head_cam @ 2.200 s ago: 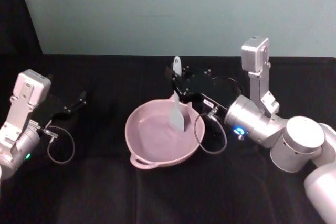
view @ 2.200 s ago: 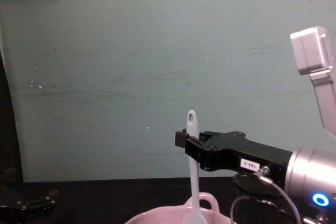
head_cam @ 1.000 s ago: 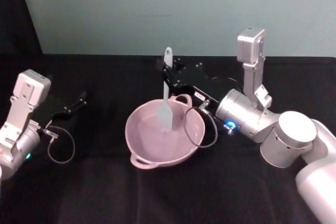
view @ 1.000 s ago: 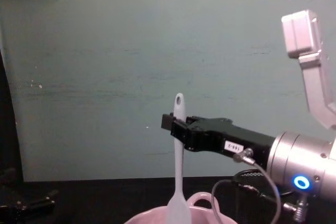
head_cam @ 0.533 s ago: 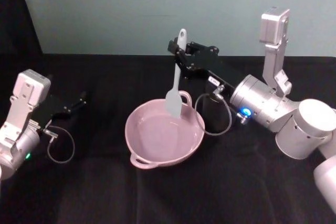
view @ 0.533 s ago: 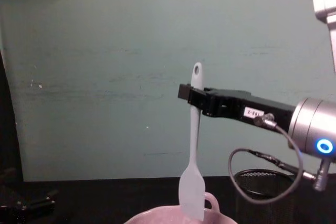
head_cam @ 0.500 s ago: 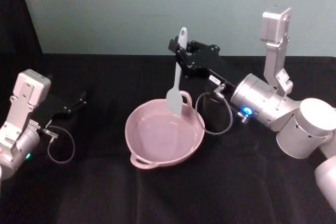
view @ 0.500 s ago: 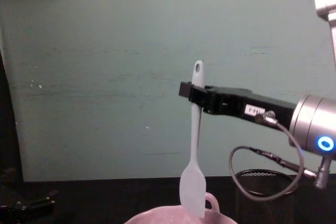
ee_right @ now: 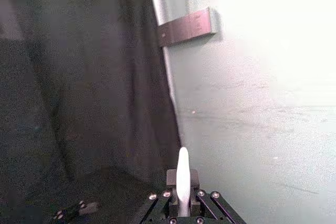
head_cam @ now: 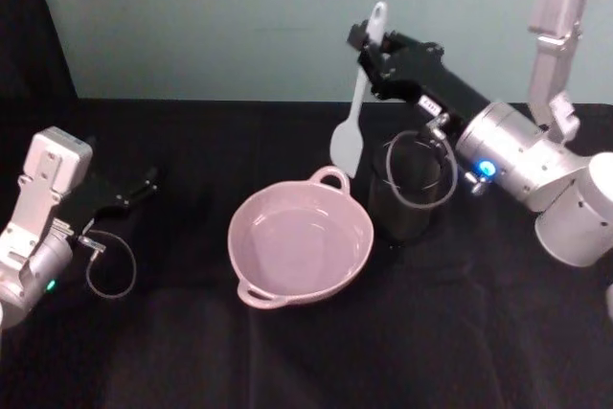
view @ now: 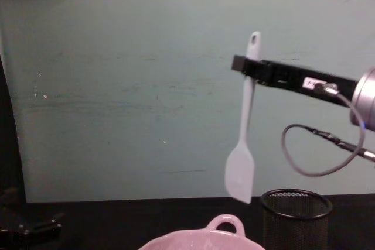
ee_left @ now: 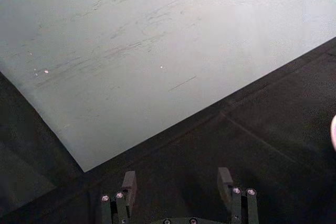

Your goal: Use the one hand to pick up the spoon and stir the clear water in the bowl.

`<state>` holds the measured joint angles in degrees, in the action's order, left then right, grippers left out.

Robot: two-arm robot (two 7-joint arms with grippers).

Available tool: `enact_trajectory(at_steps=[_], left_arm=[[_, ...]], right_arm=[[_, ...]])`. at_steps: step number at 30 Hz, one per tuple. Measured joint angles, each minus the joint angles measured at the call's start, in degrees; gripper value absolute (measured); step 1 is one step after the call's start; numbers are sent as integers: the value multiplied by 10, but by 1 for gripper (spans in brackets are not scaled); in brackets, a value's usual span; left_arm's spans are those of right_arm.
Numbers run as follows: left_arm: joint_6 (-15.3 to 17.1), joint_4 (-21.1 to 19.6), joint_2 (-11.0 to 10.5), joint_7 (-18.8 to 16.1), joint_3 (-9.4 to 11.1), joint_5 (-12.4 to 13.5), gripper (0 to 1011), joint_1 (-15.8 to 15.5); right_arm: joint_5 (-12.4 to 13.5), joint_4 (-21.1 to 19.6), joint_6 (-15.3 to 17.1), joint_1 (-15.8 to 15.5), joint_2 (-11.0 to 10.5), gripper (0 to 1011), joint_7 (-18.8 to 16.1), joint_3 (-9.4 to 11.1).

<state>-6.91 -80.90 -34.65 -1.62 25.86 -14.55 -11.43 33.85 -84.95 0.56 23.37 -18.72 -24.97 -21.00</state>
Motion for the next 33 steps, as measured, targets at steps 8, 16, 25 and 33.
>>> enact_trajectory(at_steps=[8, 16, 25, 33], left_arm=[[0, 0, 0, 0, 0, 0, 1011, 0], [0, 0, 0, 0, 0, 0, 1011, 0], [0, 0, 0, 0, 0, 0, 1011, 0], [0, 0, 0, 0, 0, 0, 1011, 0]], right_arm=[[21, -12, 12, -13, -9, 116, 36, 33], [57, 5, 42, -12, -5, 116, 75, 68], [74, 43, 56, 2, 1, 116, 90, 72], [80, 75, 47, 10, 10, 116, 91, 72]])
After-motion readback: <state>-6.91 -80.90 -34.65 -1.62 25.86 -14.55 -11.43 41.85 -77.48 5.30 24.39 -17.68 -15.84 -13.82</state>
